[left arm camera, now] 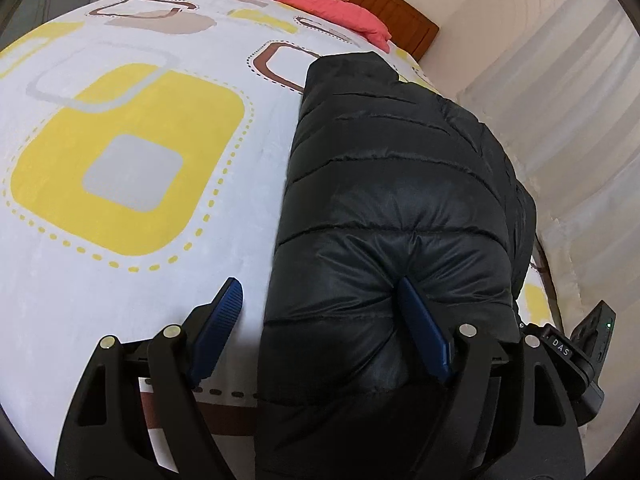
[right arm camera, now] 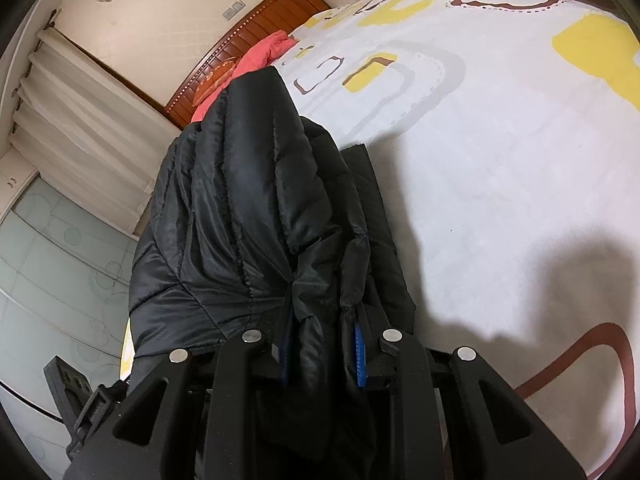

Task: Fold large clothes

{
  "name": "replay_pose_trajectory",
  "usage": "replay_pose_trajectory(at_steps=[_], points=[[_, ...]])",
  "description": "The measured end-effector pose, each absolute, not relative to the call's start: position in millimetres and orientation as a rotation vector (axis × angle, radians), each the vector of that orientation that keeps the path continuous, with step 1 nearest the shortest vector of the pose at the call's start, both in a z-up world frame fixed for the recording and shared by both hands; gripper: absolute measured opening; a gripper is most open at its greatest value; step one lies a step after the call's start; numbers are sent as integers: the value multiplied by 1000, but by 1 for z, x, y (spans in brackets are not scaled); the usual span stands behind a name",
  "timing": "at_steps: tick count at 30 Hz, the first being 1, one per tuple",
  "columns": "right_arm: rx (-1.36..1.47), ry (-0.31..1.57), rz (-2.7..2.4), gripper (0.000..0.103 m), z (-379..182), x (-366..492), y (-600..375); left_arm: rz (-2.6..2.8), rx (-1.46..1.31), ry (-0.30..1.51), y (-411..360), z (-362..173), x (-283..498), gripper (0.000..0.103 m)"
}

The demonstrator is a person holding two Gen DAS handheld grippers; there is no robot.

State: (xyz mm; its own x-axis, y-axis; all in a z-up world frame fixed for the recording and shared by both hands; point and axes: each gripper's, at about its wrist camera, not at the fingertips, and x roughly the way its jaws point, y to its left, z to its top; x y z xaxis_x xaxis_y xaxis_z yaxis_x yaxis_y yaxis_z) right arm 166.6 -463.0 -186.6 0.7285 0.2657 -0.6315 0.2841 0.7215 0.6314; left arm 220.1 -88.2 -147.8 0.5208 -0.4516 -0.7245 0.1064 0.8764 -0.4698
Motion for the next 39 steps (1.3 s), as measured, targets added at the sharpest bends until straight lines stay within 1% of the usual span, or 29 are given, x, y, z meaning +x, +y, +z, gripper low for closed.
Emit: replay_pose_trajectory(at_steps=[2, 4, 5, 6, 7, 9, 12, 15, 16, 17, 18, 20, 23, 26, 28, 29, 31, 33, 36, 39], points=[[791, 776, -2, 25, -181, 165, -464, -354, -399, 956, -84, -143, 217, 76], [797, 762, -4, 35, -171, 160, -466, -350, -407, 944, -76, -135, 212, 76], [797, 752, -11, 37, -165, 154, -467, -350, -424, 938, -72, -132, 209, 76], [797, 742, -14, 45, -161, 151, -468, -351, -444, 930, -66, -129, 205, 76], [797, 724, -9, 62, -152, 141, -466, -353, -472, 922, -58, -126, 200, 76], [802, 693, 4, 67, -142, 123, -464, -365, -512, 910, -49, -123, 190, 78], [800, 688, 57, 69, -135, 104, -453, -390, -546, 893, -46, -122, 179, 82], [773, 746, 64, 69, -146, 98, -439, -404, -530, 927, -57, -130, 177, 82], [760, 763, 45, 56, -150, 97, -437, -400, -526, 940, -58, -133, 176, 78], [733, 797, 5, 48, -159, 98, -434, -396, -528, 951, -61, -138, 176, 73], [726, 819, -5, 42, -167, 100, -432, -384, -520, 975, -65, -144, 178, 66], [733, 821, -22, 40, -183, 105, -432, -370, -512, 1001, -69, -156, 181, 64], [753, 809, -29, 39, -197, 108, -433, -362, -527, 1032, -71, -172, 185, 67], [750, 811, -27, 41, -192, 108, -433, -376, -523, 1031, -67, -164, 186, 67], [748, 823, -23, 49, -181, 106, -435, -360, -506, 1022, -59, -149, 184, 67], [745, 822, -31, 51, -173, 103, -436, -347, -519, 994, -52, -137, 184, 67], [728, 777, -51, 65, -150, 102, -439, -354, -548, 938, -44, -117, 187, 80], [715, 734, -54, 65, -134, 111, -444, -364, -562, 899, -44, -103, 201, 84], [719, 698, -49, 65, -116, 138, -454, -365, -610, 916, -49, -100, 229, 85], [746, 696, -41, 65, -114, 177, -462, -376, -670, 957, -59, -107, 254, 85]])
